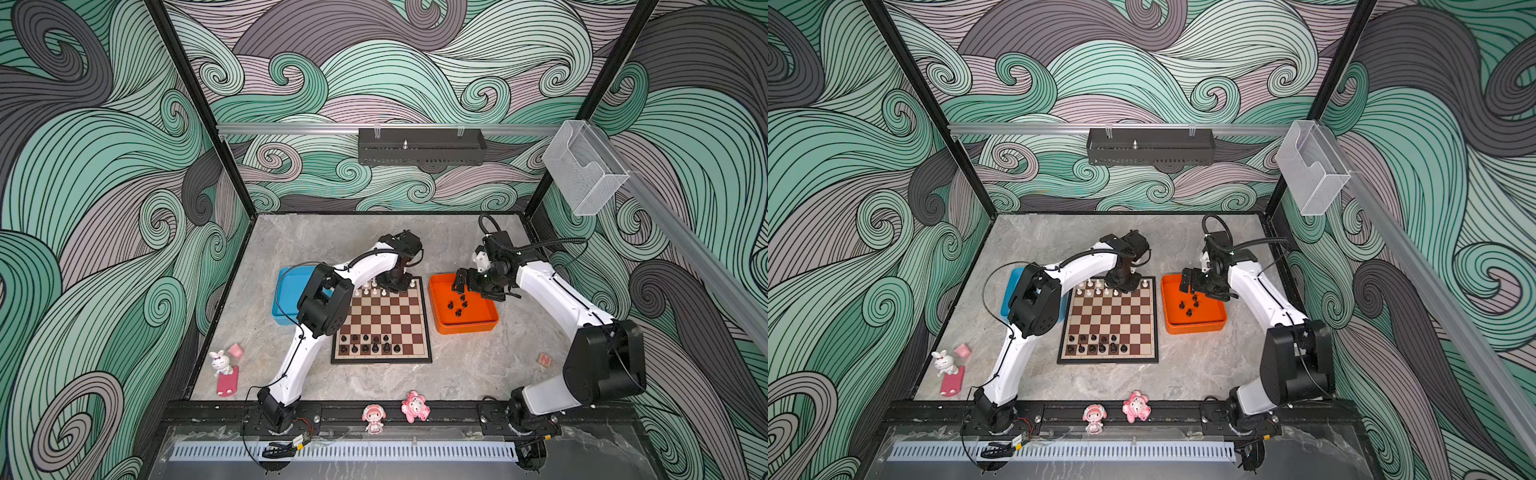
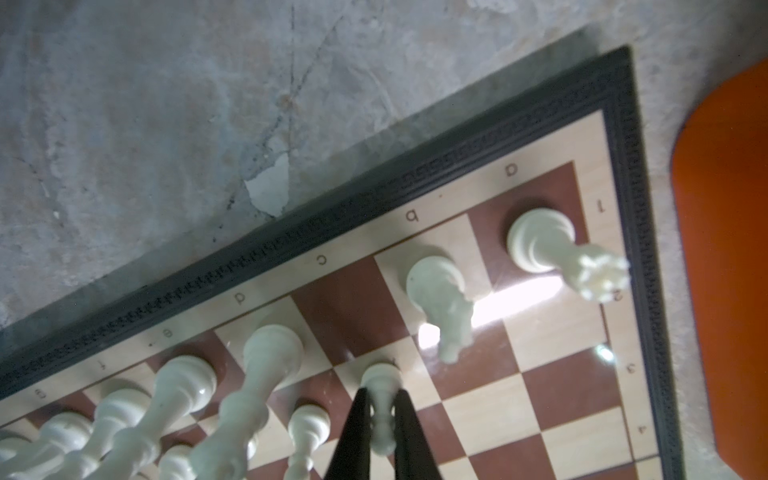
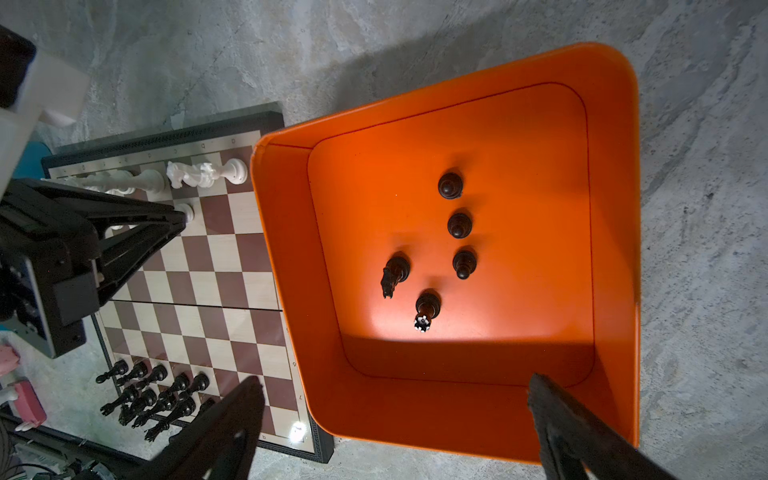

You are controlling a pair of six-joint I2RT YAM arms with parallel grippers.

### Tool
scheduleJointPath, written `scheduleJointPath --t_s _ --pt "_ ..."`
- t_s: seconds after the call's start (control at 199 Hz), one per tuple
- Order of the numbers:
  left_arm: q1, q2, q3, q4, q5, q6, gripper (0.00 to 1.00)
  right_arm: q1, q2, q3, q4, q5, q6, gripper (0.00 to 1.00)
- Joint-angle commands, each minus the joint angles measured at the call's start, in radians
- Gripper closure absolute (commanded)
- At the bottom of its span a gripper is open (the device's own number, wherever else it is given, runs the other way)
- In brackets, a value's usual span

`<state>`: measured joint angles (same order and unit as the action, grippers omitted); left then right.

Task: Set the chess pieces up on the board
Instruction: 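Lower the white pawn onto a far-row square and open the left gripper, then move the left gripper over the blue bin while the right lowers into the orange bin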

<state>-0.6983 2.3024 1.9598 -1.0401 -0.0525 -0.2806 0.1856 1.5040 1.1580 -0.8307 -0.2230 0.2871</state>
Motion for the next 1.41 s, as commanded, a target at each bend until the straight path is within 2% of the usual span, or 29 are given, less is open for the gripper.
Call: scheduleJointPath --t_s 0.0,0.317,0.528,0.86,1.403 --pt "-0.009 0.005 0.012 -0.046 0.002 -0.010 0.88 -0.005 0.004 -0.006 -0.011 -0.010 -0.011 0.01" --pt "-0.013 0.003 0.011 -0.052 0.000 -0.010 0.87 -0.005 -0.002 -0.012 -0.009 -0.012 -0.009 0.01" --pt "-0.016 0.002 0.010 -0.048 0.000 -0.011 0.80 -0.005 -0.004 -0.014 -0.007 -0.012 -0.009 0.01" --pt "-0.017 -0.006 0.023 -0.046 0.002 -0.013 0.75 -0.006 -0.005 -0.012 -0.008 -0.013 -0.011 0.01" --pt "-0.017 -0.119 0.050 -0.109 -0.017 -0.015 0.67 -0.005 -0.008 0.000 -0.007 -0.023 -0.006 0.01"
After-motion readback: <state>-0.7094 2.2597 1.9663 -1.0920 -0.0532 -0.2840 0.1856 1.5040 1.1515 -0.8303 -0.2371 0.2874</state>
